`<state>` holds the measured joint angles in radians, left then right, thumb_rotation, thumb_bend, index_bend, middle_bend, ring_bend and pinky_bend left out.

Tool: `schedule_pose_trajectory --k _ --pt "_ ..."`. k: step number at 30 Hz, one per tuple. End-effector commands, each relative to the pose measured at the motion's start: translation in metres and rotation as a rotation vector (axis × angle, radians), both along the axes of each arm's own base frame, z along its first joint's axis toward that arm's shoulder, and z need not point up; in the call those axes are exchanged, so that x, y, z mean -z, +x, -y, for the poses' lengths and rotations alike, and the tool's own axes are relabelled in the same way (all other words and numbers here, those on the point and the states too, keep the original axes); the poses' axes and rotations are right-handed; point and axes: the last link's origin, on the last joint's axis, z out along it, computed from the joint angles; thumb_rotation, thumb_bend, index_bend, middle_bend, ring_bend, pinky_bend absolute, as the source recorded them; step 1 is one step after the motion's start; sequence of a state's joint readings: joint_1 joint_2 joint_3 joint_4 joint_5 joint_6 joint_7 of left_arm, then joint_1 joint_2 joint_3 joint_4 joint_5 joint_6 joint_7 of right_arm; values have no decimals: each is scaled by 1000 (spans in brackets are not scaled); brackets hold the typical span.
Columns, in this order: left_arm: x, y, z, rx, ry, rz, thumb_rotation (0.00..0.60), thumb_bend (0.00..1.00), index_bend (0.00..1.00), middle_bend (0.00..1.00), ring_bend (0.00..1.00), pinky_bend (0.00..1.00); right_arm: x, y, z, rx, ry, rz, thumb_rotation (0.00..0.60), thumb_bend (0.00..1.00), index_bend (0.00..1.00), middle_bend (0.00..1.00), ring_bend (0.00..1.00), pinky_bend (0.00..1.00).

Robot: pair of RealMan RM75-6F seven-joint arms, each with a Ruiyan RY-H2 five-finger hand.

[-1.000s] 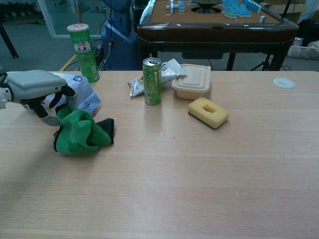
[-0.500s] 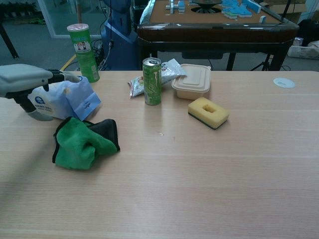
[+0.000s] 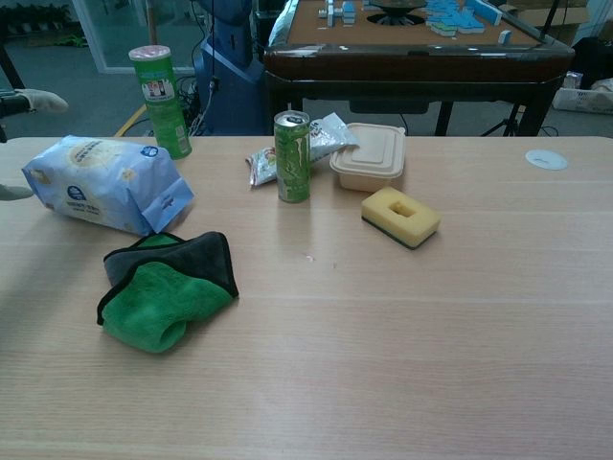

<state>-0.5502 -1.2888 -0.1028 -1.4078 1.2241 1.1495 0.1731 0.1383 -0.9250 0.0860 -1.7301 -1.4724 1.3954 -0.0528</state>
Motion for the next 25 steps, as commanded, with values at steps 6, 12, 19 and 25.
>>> schedule_pose_trajectory --k 6,12,19,25 --pt "-31 -32 44 -117 121 26 600 182 0 0 0 249 8 3 5 -42 31 23 600 225 293 282 188 246" --pt "-40 -43 83 -175 147 31 600 183 0 0 0 249 15 5 7 -77 57 30 600 225 321 299 188 246" --pt "-38 -41 120 -176 183 70 600 182 0 0 0 249 26 7 8 -99 87 37 600 225 324 303 188 246" --pt "-36 -40 139 -167 202 76 600 182 0 0 0 249 27 9 5 -99 86 39 600 225 325 303 188 246"
